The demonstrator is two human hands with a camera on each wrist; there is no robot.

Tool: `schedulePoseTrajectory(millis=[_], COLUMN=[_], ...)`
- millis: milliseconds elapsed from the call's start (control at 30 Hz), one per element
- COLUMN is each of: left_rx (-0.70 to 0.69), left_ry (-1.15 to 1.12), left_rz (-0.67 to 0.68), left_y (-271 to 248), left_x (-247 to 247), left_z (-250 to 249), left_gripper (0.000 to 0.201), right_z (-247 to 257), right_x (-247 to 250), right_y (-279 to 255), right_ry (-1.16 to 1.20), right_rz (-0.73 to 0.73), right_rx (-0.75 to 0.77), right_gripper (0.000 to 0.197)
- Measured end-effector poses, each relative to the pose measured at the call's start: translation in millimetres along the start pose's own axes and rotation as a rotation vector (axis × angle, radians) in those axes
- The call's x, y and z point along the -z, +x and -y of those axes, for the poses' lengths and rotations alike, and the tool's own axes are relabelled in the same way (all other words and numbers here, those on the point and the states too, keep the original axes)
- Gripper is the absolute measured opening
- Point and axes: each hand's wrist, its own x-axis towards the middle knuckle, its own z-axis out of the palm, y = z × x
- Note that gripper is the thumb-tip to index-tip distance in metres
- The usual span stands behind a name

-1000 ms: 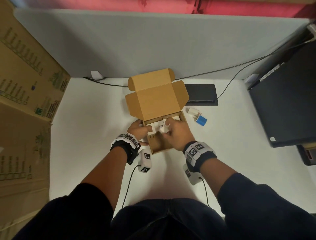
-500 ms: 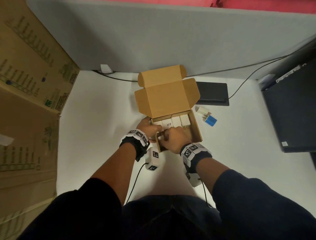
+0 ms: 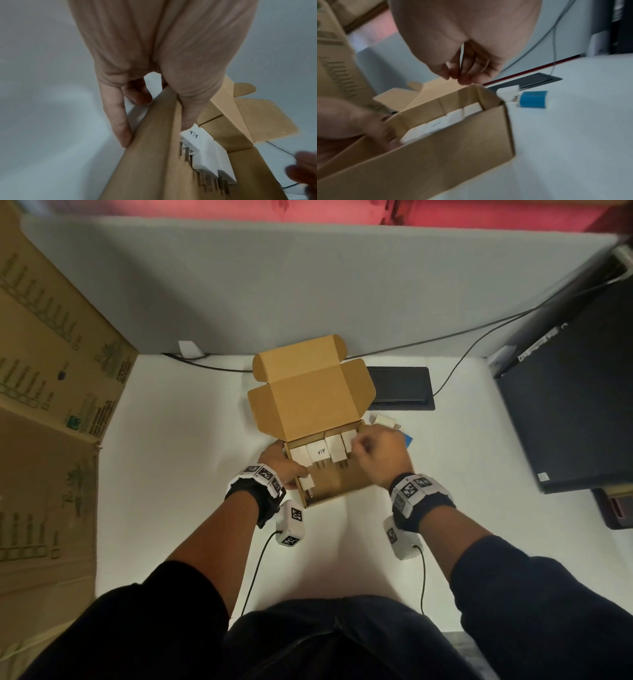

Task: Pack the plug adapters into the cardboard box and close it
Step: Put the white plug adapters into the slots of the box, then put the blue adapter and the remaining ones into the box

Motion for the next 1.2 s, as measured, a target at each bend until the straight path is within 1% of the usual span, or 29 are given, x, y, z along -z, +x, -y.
schedulePoseTrajectory(millis=[33, 67, 100, 167, 233, 300, 367, 433, 467, 533, 600, 633, 700, 767, 833, 867, 900, 967, 1000, 1067, 1200], left_rx=[0.003, 0.002, -0.001, -0.004, -0.005, -0.004, -0.002, 0.005, 0.014, 0.016, 0.016, 0.011, -0.004, -0.009, -0.014, -0.016, -0.018, -0.016, -0.015, -0.017, -0.042], left_ry=[0.003, 0.006, 0.005, -0.009, -0.016, -0.007, 0.024, 0.052, 0.061, 0.07, 0.059, 0.054, 0.064, 0.069, 0.069, 0.068, 0.065, 0.061, 0.057, 0.047, 0.073], left_rz=[0.006, 0.007, 0.002, -0.004, -0.001, -0.007, -0.009, -0.001, 0.009, 0.012, 0.009, 0.009, 0.005, 0.005, 0.0, -0.003, -0.007, -0.006, -0.006, -0.009, -0.007], left_y=[1, 0, 0, 0, 0, 0, 3, 7, 9, 12, 12, 12, 13, 13, 15, 15, 16, 15, 14, 11, 7], left_x=[0, 1, 1, 1, -1, -1, -1, -1, 0, -1, -1, -1, -2, -2, -2, -1, -1, -2, -1, -2, -2], left_z=[-1, -1, 0, 2, 4, 4, 5, 6, 6, 6, 6, 7, 9, 9, 11, 11, 12, 12, 11, 10, 8], left_gripper=[0.067, 0.067, 0.067, 0.063, 0.057, 0.059, 0.066, 0.073, 0.076, 0.076, 0.071, 0.07, 0.074, 0.075, 0.073, 0.071, 0.07, 0.068, 0.066, 0.062, 0.061], right_z=[-10, -21, -31, -48, -61, -71, -77, -78, -76, -71, -60, -52, -34, -13, 4, 12, 17, 27, 30, 32, 35], right_x=[7, 13, 17, 20, 20, 17, 13, 10, 10, 13, 17, 19, 21, 17, 9, 3, -2, -13, -19, -31, -48], right_y=[4, 9, 14, 21, 22, 20, 16, 10, 8, 3, -1, -2, -4, -5, -7, -9, -12, -16, -19, -23, -22], right_ry=[-0.029, -0.068, -0.124, -0.303, -0.473, -0.526, -0.513, -0.45, -0.39, -0.225, -0.082, -0.049, -0.014, 0.005, -0.013, -0.029, -0.051, -0.125, -0.18, -0.284, -0.384], right_rz=[-0.081, -0.121, -0.107, 0.06, 0.212, 0.28, 0.284, 0.246, 0.204, 0.06, -0.088, -0.129, -0.141, -0.089, 0.028, 0.104, 0.185, 0.351, 0.412, 0.473, 0.472], right_rx=[-0.033, -0.087, -0.161, -0.299, -0.323, -0.289, -0.26, -0.286, -0.314, -0.315, -0.215, -0.143, -0.02, 0.076, 0.148, 0.16, 0.143, 0.043, 0.003, -0.03, -0.023], right_gripper=[0.013, 0.013, 0.018, 0.038, 0.054, 0.058, 0.053, 0.045, 0.042, 0.037, 0.036, 0.035, 0.035, 0.035, 0.036, 0.036, 0.037, 0.042, 0.044, 0.044, 0.038])
